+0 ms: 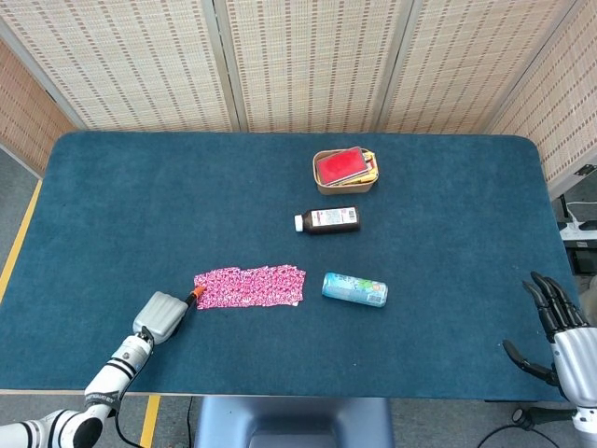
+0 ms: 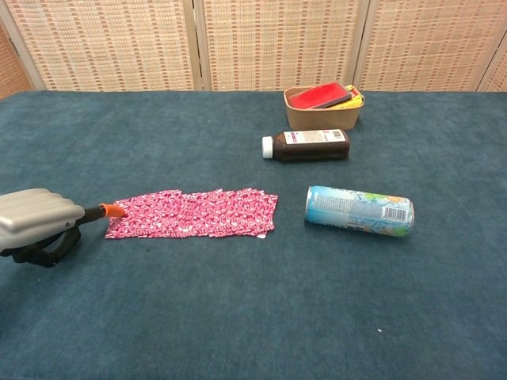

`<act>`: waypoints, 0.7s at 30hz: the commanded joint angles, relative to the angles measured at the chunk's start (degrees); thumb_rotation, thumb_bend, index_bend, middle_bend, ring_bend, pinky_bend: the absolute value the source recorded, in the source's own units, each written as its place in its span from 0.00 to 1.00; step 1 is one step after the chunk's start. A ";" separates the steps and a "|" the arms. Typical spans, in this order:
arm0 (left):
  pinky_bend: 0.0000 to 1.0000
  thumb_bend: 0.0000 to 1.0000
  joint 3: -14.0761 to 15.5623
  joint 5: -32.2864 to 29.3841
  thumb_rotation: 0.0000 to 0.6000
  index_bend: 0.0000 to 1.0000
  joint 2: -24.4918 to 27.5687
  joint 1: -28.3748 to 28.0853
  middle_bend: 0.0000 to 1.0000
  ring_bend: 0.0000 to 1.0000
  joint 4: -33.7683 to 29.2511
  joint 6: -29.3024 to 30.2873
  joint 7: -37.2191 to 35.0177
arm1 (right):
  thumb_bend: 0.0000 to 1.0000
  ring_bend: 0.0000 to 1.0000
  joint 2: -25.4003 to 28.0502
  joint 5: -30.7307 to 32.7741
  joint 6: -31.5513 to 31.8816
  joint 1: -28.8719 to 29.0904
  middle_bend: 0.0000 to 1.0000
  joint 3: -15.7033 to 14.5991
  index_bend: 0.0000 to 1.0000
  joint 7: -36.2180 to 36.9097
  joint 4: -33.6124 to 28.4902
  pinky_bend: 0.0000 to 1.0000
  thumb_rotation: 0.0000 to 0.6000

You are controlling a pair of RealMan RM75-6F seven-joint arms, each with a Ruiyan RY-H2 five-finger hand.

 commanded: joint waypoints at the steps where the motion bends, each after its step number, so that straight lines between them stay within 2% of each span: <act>1: 0.68 0.89 0.28 -0.60 1.00 0.00 -0.16 -0.23 0.71 0.71 0.32 -0.11 -0.04 | 0.19 0.00 0.02 -0.04 0.01 0.00 0.00 -0.02 0.00 0.02 0.00 0.21 1.00; 9: 0.68 0.89 0.83 -4.00 1.00 0.00 0.20 -0.38 0.71 0.71 0.78 0.85 1.82 | 0.19 0.00 0.05 -0.11 0.11 -0.03 0.00 -0.05 0.00 0.21 0.04 0.21 1.00; 21: 0.68 0.89 0.82 -14.05 1.00 0.00 1.74 0.41 0.71 0.71 1.14 4.68 6.72 | 0.19 0.00 -0.10 0.08 -0.18 0.03 0.00 -0.03 0.00 -0.29 -0.05 0.21 1.00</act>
